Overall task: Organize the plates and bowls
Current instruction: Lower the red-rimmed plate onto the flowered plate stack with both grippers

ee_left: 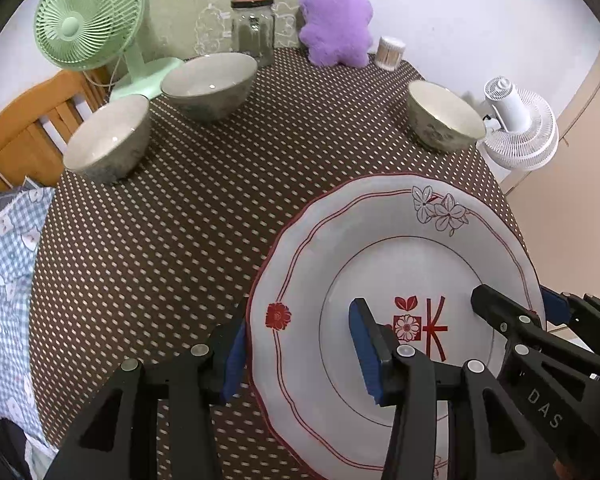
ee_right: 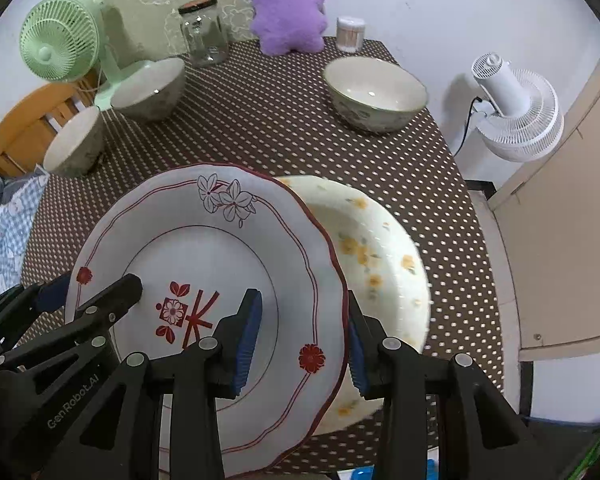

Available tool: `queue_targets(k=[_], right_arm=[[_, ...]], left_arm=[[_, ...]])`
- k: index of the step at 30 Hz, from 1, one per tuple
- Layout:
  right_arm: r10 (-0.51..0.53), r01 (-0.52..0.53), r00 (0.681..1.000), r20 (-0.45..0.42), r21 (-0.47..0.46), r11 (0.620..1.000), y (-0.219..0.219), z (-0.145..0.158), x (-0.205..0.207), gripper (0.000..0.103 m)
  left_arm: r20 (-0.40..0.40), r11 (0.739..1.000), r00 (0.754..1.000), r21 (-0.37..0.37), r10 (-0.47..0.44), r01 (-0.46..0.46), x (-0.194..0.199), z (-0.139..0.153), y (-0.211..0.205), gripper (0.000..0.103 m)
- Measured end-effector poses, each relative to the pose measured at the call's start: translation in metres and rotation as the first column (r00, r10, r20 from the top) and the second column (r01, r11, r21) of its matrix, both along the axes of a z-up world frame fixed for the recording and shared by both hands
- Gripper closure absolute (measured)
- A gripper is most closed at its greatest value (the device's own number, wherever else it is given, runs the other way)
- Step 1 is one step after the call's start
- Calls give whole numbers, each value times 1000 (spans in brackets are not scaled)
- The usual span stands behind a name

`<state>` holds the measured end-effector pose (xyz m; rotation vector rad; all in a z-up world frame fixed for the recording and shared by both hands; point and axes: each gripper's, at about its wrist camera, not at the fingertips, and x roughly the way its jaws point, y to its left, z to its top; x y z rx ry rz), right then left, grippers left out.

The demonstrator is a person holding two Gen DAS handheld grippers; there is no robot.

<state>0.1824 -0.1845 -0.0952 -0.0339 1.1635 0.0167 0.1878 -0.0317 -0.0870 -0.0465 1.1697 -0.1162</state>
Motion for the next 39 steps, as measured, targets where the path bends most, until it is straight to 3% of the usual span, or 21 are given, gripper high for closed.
queue_targets(k=[18, 28, 36, 39], right_arm=[[9, -10, 997, -74, -10, 1000, -77, -34, 13, 61], [29, -28, 996, -80, 11, 1000, -82, -43, 24, 61], [29, -22, 994, -108, 71, 997, -90, -42, 22, 60], [25, -19, 993, -119, 51, 999, -94, -39, 16, 62]], left_arm=[[-56, 1000, 998, 27, 8, -6, 15, -35, -86, 55], [-32, 995, 998, 87, 45, -42, 23, -43, -99, 53], [-24, 994, 998, 84, 66, -64, 24, -42, -95, 53], [-20, 994, 998, 87, 64, -62, 23, -43, -95, 53]])
